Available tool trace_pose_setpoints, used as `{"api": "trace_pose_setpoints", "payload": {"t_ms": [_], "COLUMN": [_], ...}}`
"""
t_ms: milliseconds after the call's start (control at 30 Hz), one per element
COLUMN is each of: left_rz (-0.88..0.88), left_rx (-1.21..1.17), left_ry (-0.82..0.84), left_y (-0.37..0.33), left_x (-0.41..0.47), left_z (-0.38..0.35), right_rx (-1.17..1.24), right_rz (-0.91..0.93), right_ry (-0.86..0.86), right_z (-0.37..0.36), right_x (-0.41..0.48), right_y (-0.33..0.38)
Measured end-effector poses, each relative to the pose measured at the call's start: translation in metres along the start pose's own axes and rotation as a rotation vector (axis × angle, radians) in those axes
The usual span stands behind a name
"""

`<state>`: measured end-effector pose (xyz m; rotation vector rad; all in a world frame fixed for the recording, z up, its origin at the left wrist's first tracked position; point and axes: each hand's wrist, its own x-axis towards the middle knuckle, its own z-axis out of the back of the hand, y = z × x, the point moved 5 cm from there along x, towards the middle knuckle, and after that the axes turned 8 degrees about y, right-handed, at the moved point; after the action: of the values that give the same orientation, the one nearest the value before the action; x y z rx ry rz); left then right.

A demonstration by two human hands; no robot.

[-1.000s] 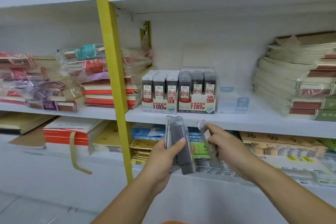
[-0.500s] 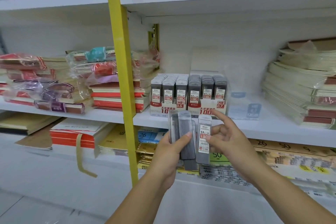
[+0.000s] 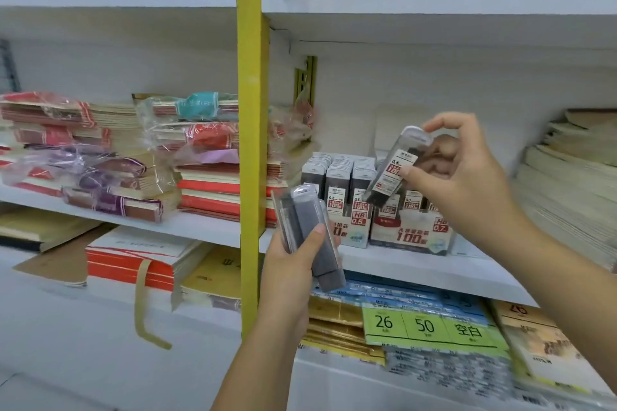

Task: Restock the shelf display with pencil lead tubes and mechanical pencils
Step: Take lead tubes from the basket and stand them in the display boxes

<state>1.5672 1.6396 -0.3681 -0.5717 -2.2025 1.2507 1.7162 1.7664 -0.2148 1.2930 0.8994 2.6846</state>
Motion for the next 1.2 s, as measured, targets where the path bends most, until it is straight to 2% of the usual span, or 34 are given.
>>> {"api": "trace_pose_setpoints", "payload": {"t_ms": [133,300,400,533,600,667,767,833,967,1100,1200], "left_rz": [-0.012,-0.001,0.007,0.020,0.027,0.039,0.060,0.078,0.135,0.199,0.226], "left_rx": [0.003,0.016,0.007,-0.025,0.016,0.068,0.143,0.176,0.166,0.158,0.210], "left_ry": [-0.051,-0.010,0.034,0.116,0.147,0.181,0.228,0.257,0.279,0.286,0.315], "left_y": [-0.002,-0.003,-0.005,-0.008,-0.009,-0.009,-0.006,-0.003,0.003,0.009,0.014], "left_x": [0.005,0.007,0.006,0.001,-0.002,-0.006,-0.013,-0.018,-0.026,-0.029,-0.032], "left_z": [0.020,0.028,0.027,0.020,0.016,0.012,0.005,0.000,-0.008,-0.011,-0.016], "right_rx": [-0.268,-0.416,-0.751,-0.800,-0.724,-0.469,0.035,0.212,0.436,0.442,0.481], "right_rz": [0.089,-0.008,0.012,-0.036,0.021,0.041,-0.166,-0.278,-0.371,-0.380,-0.399], "right_ry": [0.043,0.155,0.131,0.079,0.010,0.006,0.225,0.249,0.162,0.101,0.134], "right_z": [-0.020,-0.040,-0.045,-0.045,-0.046,-0.053,-0.080,-0.089,-0.082,-0.065,-0.057], "right_x": [0.023,0.027,0.028,0.024,0.014,-0.002,-0.027,-0.038,-0.055,-0.067,-0.074], "right_y": [0.004,-0.020,-0.028,-0.030,-0.023,-0.015,-0.020,-0.029,-0.043,-0.055,-0.061]}}
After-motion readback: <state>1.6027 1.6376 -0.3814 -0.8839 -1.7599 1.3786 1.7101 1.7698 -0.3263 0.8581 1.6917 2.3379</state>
